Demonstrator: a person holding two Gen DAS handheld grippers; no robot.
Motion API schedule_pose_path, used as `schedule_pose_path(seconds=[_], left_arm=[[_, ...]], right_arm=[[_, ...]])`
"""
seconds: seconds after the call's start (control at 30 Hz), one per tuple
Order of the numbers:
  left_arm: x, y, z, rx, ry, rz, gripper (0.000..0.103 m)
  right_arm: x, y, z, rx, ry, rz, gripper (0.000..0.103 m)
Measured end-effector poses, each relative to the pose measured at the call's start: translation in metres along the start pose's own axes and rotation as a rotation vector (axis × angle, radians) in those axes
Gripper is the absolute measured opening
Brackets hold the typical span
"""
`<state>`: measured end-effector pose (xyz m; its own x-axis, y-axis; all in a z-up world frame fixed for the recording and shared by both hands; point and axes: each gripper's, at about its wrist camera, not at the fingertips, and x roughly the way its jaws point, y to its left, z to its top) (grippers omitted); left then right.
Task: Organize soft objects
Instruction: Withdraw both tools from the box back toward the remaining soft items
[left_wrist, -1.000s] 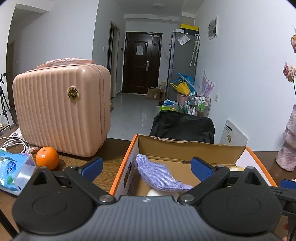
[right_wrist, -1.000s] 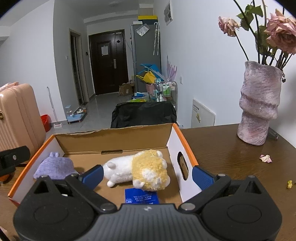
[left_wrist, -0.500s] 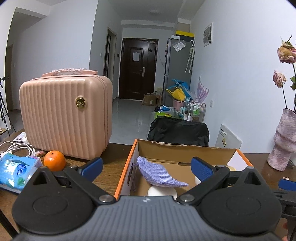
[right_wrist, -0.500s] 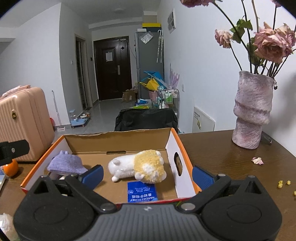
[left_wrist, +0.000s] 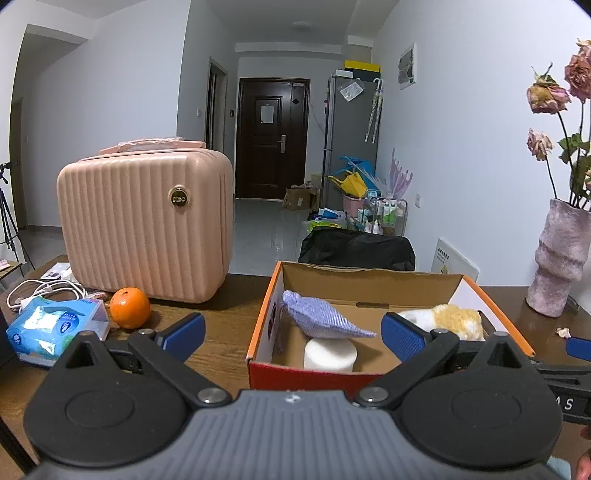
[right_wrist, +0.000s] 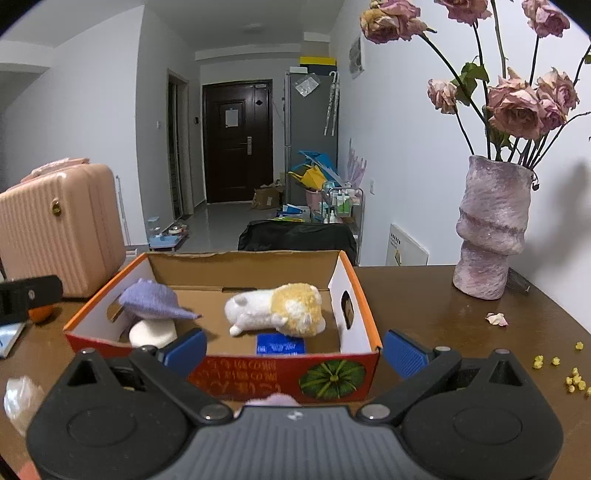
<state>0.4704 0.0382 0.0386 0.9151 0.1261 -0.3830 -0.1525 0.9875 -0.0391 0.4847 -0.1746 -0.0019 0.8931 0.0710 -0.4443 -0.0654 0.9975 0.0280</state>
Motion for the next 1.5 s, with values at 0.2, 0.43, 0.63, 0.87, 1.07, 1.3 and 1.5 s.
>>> schedule_pose_path(seconds=[0.2, 0.43, 0.63, 0.87, 1.07, 1.3, 1.5], left_arm=[[-0.015, 0.002, -0.01, 0.014, 0.0, -0.001, 0.103], [-0.035, 0.006, -0.022, 0.025, -0.001, -0.018, 0.103], [-0.049, 0.007, -0.033, 0.035, 0.003, -0.021, 0.103], [-0.068, 0.005, -0.046, 0.049, -0.008, -0.038, 0.103], [-0.087, 0.002, -0.06, 0.068, -0.019, -0.055, 0.103], [-0.107, 0.0, -0.076, 0.102, -0.027, -0.078, 0.103], [-0.123, 0.002, -0.09, 0.114, -0.029, -0.102, 0.103]], right_arm=[[-0.016, -0.001, -0.013, -0.017, -0.004, 0.006, 0.102], [-0.038, -0.003, -0.028, -0.024, -0.024, 0.022, 0.102], [-0.056, -0.002, -0.039, -0.038, -0.036, 0.042, 0.102], [-0.078, -0.002, -0.049, -0.05, -0.056, 0.053, 0.102], [-0.096, -0.006, -0.061, -0.054, -0.064, 0.062, 0.102], [-0.114, -0.01, -0.077, -0.067, -0.066, 0.076, 0.102], [-0.126, -0.013, -0.089, -0.073, -0.063, 0.085, 0.102]])
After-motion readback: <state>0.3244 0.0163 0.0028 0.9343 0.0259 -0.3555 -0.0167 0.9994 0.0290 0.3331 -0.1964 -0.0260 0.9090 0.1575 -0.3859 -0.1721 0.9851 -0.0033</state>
